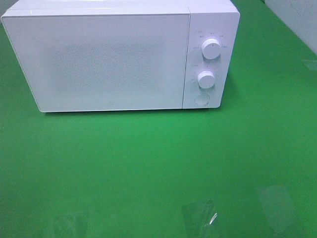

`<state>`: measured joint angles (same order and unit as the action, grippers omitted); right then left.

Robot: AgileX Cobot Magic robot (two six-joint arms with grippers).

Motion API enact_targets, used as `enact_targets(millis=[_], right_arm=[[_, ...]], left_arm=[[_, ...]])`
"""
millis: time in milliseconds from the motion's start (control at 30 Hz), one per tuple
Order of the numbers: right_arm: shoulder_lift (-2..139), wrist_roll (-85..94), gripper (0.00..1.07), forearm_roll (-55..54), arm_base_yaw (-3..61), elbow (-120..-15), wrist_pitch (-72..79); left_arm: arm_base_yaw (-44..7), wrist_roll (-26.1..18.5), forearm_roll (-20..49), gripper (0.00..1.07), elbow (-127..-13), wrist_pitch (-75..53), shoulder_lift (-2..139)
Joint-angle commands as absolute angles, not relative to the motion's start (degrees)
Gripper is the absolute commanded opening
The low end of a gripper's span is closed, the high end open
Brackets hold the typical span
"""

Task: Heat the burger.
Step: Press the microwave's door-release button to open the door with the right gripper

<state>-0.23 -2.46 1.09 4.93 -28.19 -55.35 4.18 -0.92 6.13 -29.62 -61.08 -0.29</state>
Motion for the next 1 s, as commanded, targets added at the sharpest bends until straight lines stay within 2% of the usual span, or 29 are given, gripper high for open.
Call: enact_targets(millis=[33, 367, 700, 1000], right_arm=[[-1.78, -2.58, 0.75, 1.09, 4.76, -28.07, -55.00], [-1.78, -2.58, 0.75, 0.92, 4.76, -28.82, -54.03], [7.39, -2.58, 0.75, 0.92, 4.87, -30.31, -42.69], [17.48, -2.46, 0.74, 1.20, 4.87, -26.24, -27.22]], left_arm=[[4.30, -0.92, 6.19, 1.01, -29.56, -61.02, -0.52], [4.30, -0.92, 6.19, 1.01, -29.56, -61.02, -0.52], [4.30, -0.92, 6.19, 1.01, -29.56, -61.02, -0.52], [4.30, -0.92, 6.19, 1.01, -29.56, -61.02, -0.52]])
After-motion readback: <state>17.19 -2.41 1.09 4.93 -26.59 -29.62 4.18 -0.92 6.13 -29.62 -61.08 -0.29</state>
